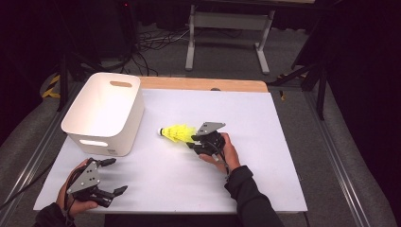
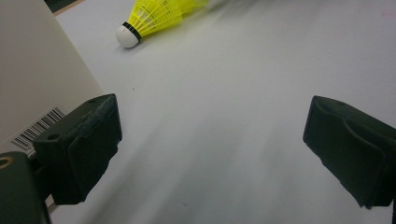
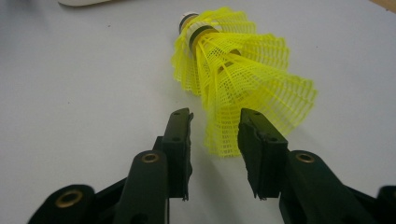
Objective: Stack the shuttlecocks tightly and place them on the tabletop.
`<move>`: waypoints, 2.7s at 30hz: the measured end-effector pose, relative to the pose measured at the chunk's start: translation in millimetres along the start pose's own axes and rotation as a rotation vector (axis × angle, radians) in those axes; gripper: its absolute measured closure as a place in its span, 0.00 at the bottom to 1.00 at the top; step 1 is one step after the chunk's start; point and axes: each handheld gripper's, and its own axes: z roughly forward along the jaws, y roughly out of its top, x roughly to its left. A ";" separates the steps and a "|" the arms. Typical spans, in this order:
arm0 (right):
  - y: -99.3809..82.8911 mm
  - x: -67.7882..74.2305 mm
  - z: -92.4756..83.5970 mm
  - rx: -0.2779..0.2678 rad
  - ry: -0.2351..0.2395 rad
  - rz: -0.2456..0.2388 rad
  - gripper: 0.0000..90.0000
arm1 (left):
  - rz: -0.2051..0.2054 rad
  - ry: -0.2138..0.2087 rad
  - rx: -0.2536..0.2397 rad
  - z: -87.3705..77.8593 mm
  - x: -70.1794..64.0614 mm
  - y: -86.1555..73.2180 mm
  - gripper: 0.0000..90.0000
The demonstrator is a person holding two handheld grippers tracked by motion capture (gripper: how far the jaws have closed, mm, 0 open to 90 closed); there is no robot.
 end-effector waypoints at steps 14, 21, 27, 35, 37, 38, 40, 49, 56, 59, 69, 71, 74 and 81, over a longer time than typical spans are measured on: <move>5.9 5.5 -30.8 -0.081 -0.044 -0.042 0.69 | -0.002 -0.001 -0.001 0.1 0.0 -0.1 0.06; 7.6 6.4 -39.5 -0.113 -0.061 -0.046 0.65 | 0.002 -0.002 0.003 0.9 0.0 0.0 0.06; 9.3 9.0 -40.9 -0.115 -0.072 -0.061 0.57 | 0.001 -0.002 0.003 0.2 0.3 -0.4 0.06; 10.7 12.3 -43.2 -0.118 -0.111 -0.069 0.42 | 0.002 -0.001 0.002 0.2 0.0 -0.2 0.06; 10.9 13.2 -44.2 -0.123 -0.119 -0.071 0.38 | 0.003 0.000 0.003 0.2 0.1 -0.2 0.06; 11.0 13.5 -44.7 -0.125 -0.124 -0.072 0.37 | 0.001 0.000 0.002 0.2 0.1 -0.3 0.06; 11.1 14.4 -46.3 -0.134 -0.123 -0.073 0.36 | 0.002 -0.001 0.002 0.2 0.3 -0.3 0.06; 8.7 20.9 -53.7 -0.160 -0.155 -0.096 0.30 | -0.002 -0.001 -0.001 -0.1 0.5 -0.4 0.06; 6.3 27.0 -58.5 -0.173 -0.183 -0.104 0.25 | 0.000 -0.002 0.000 -0.2 0.4 -0.4 0.06; 5.6 29.2 -60.8 -0.175 -0.188 -0.107 0.24 | -0.001 -0.002 -0.002 -0.2 0.2 -0.2 0.06; 0.2 34.8 -69.2 -0.177 -0.211 -0.128 0.23 | -0.002 0.001 -0.004 -0.6 0.6 -0.3 0.06; -1.3 35.1 -70.9 -0.178 -0.214 -0.128 0.23 | -0.001 0.004 -0.004 -0.7 0.4 -0.2 0.06; -3.7 35.4 -73.3 -0.179 -0.220 -0.131 0.23 | -0.001 0.003 -0.003 -0.6 0.6 -0.3 0.06; -11.9 36.5 -80.6 -0.180 -0.235 -0.139 0.23 | -0.001 0.004 -0.003 -0.3 0.8 -0.3 0.06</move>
